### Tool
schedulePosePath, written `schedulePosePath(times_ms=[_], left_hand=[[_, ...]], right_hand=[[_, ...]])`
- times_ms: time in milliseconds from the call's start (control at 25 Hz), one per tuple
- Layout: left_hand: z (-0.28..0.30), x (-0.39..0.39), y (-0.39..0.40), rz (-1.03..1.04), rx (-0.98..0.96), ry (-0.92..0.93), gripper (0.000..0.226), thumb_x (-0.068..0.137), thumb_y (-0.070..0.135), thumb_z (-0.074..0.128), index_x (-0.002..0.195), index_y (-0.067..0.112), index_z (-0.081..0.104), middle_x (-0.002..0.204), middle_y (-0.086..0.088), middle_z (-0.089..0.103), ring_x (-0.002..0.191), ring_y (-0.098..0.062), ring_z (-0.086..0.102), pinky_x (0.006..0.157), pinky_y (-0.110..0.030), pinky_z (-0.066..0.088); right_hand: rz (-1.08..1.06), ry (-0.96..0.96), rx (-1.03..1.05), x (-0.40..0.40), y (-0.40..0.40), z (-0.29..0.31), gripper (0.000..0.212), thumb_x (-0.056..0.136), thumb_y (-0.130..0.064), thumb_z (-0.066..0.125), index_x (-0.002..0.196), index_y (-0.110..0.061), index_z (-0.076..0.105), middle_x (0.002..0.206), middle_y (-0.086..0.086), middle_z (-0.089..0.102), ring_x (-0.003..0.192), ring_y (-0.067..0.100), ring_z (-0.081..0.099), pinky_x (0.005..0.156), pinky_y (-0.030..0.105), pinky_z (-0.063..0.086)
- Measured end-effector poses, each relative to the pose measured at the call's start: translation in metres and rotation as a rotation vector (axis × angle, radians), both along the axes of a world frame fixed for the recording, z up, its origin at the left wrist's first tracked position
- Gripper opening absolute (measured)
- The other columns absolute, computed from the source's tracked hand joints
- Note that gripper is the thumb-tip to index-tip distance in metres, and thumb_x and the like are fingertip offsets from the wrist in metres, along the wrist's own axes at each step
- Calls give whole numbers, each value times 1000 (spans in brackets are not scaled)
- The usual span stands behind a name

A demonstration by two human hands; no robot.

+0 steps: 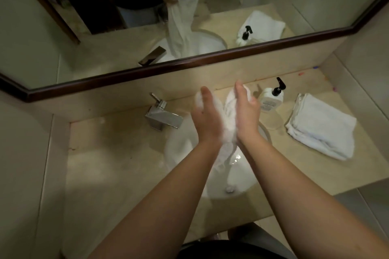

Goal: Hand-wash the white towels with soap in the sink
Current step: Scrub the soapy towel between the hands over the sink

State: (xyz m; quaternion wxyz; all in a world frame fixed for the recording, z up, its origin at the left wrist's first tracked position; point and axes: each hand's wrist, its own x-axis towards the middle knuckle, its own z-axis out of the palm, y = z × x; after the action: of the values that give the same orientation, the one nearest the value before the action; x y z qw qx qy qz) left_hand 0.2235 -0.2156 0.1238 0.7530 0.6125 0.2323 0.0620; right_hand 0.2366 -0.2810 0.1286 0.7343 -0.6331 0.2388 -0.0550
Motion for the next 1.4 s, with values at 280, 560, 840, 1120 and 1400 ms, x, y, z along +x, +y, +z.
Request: schedulePosePath(times_ms=[280,560,840,1120,1400], left_hand=[[-15,4,8,-4,-111,321,50,104,50,37,135,14,53,128,-4,60,120,-21,56,97,-25,42],[-23,5,-15,170,-280,272,36,101,49,50,112,17,60,101,1,67,93,-18,67,84,-31,57],[-27,17,-36,63,-155,301,32,95,51,58,97,22,70,94,-1,74,95,-21,70,82,-37,57],[-31,32,-54,74,-113,282,51,92,59,58,97,11,75,90,-3,77,92,-23,73,86,-40,58],[-28,39,-73,7,-126,334,67,92,71,43,102,12,73,94,-5,75,90,-20,72,87,-43,59]], right_hand=[[18,-23,-251,-31,19,-10,46,99,-41,53,57,-23,46,50,-11,48,51,4,46,55,22,38],[194,131,-415,-22,7,-27,47,97,-52,49,76,-13,66,76,1,68,75,18,63,71,33,48],[205,173,-339,21,-26,-22,58,97,-57,46,58,-15,59,62,3,65,59,15,62,59,30,45],[299,126,-369,38,-44,-19,60,102,-54,38,55,-17,52,57,2,58,56,16,56,62,31,45],[381,97,-343,45,-67,-18,59,97,-54,50,59,-10,57,58,5,61,52,17,55,58,31,43]])
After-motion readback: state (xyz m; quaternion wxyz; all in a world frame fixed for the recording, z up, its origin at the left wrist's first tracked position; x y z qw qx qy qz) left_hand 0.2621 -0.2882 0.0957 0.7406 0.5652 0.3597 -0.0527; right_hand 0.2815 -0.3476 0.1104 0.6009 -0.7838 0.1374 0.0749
